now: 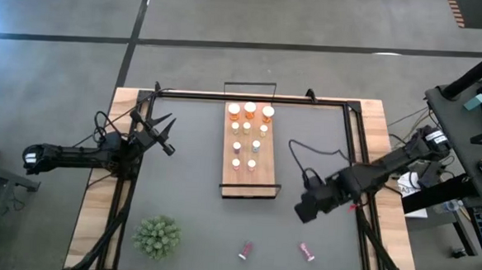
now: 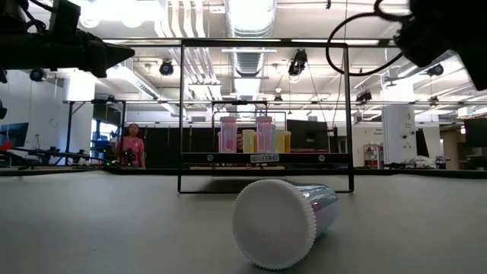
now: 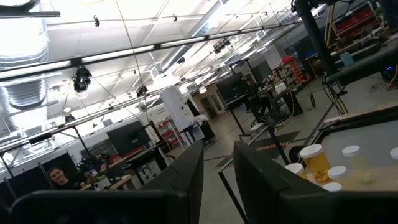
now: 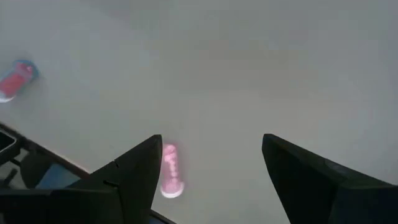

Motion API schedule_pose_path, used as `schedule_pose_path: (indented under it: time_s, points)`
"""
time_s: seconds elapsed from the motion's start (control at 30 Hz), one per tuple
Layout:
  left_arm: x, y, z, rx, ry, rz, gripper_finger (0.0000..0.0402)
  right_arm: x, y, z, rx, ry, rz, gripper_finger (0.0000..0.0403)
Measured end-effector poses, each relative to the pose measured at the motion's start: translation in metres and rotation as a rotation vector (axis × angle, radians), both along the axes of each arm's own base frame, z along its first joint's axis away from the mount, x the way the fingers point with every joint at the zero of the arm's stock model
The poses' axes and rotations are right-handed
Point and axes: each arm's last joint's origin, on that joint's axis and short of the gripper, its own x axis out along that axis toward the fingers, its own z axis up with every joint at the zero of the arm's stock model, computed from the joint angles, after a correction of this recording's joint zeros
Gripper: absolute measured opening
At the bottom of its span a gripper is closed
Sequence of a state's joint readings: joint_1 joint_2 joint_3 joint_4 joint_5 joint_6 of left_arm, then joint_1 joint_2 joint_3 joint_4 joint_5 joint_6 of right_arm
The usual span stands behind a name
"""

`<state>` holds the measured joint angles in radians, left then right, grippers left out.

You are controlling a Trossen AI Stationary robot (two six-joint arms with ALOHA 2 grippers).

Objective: Pick and place medicine bottles onto shelf by color
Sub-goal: Put the pink pill bottle on the shelf aligned with the other pink bottles

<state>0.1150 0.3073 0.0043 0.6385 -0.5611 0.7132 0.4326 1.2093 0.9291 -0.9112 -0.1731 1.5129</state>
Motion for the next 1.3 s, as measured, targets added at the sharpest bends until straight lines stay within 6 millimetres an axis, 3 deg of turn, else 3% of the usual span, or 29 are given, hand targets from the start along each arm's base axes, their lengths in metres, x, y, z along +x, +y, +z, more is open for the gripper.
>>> schedule_pose_path:
  time_s: [0.43,0.7,0.83,1.0,1.3]
  points:
    - [0.0,0.0,0.0,0.0,0.0,0.0,0.0072,0.004,0.08,-0.039,0.035,0.026,-0.032,0.0268]
    - [0.0,0.0,0.0,0.0,0.0,0.0,0.0072,0.024,0.13,-0.043,-0.064,0.145,0.005,0.0268]
    - [0.0,0.0,0.0,0.0,0.0,0.0,0.0072,0.032,0.145,-0.047,-0.178,0.26,0.006,0.0267]
    - [0.0,0.0,0.0,0.0,0.0,0.0,0.0072,0.045,0.161,-0.052,-0.201,0.282,0.011,0.0267]
    - [0.0,0.0,0.0,0.0,0.0,0.0,0.0072,0.039,0.171,-0.056,-0.209,0.295,-0.018,0.0267]
